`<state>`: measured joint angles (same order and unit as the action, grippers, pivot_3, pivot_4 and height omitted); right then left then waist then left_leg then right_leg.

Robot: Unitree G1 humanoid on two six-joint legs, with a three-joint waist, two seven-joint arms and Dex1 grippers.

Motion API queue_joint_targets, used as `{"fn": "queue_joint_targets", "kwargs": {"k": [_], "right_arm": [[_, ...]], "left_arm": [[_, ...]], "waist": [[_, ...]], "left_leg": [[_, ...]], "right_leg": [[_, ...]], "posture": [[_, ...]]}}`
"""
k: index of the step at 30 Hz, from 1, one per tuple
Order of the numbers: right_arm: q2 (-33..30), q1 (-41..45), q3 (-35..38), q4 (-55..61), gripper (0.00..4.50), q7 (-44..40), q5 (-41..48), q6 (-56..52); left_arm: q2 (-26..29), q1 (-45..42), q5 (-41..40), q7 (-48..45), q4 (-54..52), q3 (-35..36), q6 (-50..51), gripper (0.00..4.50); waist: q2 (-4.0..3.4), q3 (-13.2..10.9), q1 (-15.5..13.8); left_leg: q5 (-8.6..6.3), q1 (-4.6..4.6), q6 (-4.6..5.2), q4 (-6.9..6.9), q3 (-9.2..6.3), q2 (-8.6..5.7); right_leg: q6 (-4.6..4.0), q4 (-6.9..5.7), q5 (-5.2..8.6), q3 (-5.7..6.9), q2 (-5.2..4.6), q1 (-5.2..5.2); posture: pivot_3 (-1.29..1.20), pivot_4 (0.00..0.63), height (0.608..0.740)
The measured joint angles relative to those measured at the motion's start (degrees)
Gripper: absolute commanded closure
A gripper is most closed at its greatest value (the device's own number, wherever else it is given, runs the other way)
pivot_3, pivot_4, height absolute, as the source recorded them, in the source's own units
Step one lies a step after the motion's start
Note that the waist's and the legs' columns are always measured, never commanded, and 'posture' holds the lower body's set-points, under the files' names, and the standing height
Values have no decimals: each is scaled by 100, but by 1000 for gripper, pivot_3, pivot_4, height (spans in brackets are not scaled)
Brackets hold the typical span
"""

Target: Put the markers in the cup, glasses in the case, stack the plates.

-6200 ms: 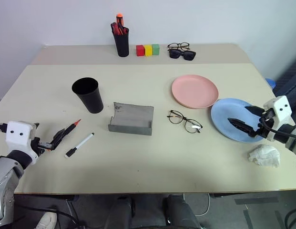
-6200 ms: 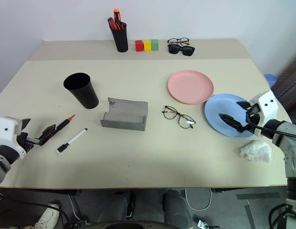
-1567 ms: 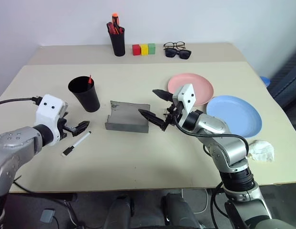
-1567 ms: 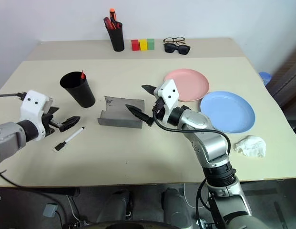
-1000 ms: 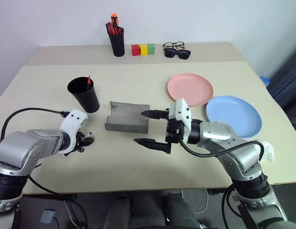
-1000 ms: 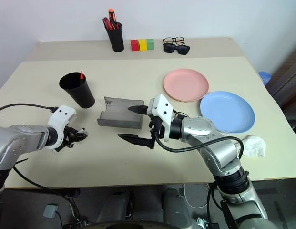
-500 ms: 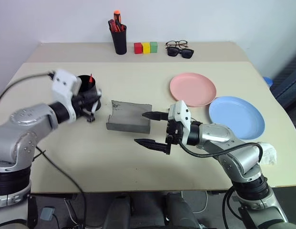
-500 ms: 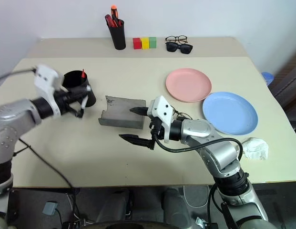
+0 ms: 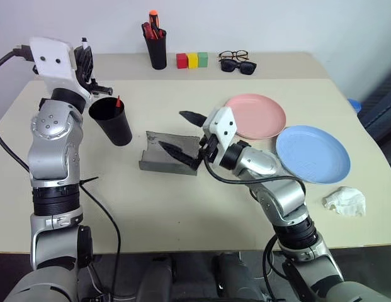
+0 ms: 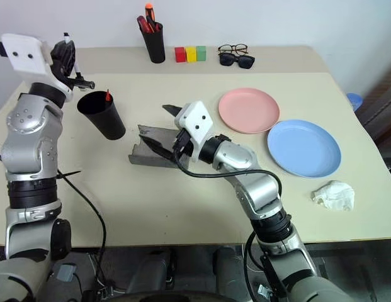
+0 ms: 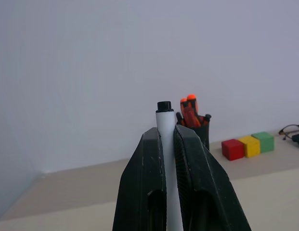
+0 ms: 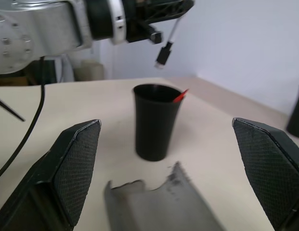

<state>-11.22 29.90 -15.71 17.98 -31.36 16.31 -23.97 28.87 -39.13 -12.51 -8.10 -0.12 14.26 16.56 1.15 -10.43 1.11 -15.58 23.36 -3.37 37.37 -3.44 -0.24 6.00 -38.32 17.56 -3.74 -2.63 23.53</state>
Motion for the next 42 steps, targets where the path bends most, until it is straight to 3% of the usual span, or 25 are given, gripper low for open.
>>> {"fn": "queue_joint_targets", "kwargs": {"k": [9,13,17,19,24,26,30,37,42], "right_arm": [[82,-129,-83,0,0,-98,-33,60],[72,-174,-83,0,0,-165,-34,60],[40,-192,-82,3,0,-205,-35,60],[30,-226,-81,22,0,-226,-34,60],[-97,-249,-71,101,0,-320,-3,34],[-281,-251,-46,252,0,-483,121,-81],[-1137,-348,247,486,0,-1061,437,-358],[-2781,-795,752,785,0,-2093,972,-1018],[-3138,-1104,1120,774,0,-2105,966,-1038]], "left_arm": [[-256,653,197,-42,391,-19,-557,4467],[-525,835,166,-77,552,3,-816,2880],[-592,933,69,-206,573,45,-954,792],[-591,919,123,-112,573,49,-991,21],[-584,764,-165,-319,454,77,-1006,21],[-447,660,-581,-904,-3,-10,-782,21],[402,599,-1195,-2426,-907,-765,228,21],[1732,674,-827,-4463,-929,-2744,1583,21],[1647,371,-66,-5028,49,-3426,1258,21]], "waist": [[0,0,-5],[1,1,-9],[1,1,-3],[1,1,-4],[2,1,-16],[2,1,-28],[1,1,-3],[-5,-1,70],[-2,-2,93]], "left_leg": [[12,-2,20,1,-3,-2],[14,-2,20,1,-4,-2],[14,-2,20,0,-3,-2],[14,-2,20,0,-3,-2],[14,0,20,2,-5,-2],[13,2,21,2,-7,-2],[12,-8,24,0,-5,-6],[14,-19,28,-9,-4,-5],[22,-10,41,-3,-3,-7]], "right_leg": [[5,-5,-12,2,0,-6],[6,-5,-14,3,-1,-7],[6,-4,-14,3,-1,-6],[6,-5,-14,3,0,-6],[6,-4,-14,6,-1,-7],[6,0,-14,8,-5,-10],[7,10,-15,8,-4,-27],[5,9,-13,7,20,-33],[5,8,-14,8,15,-33]], "posture": [[0,150,740],[0,150,740],[0,150,740],[0,150,740],[0,150,740],[0,150,740],[0,150,740],[0,150,740],[0,150,740]]}}
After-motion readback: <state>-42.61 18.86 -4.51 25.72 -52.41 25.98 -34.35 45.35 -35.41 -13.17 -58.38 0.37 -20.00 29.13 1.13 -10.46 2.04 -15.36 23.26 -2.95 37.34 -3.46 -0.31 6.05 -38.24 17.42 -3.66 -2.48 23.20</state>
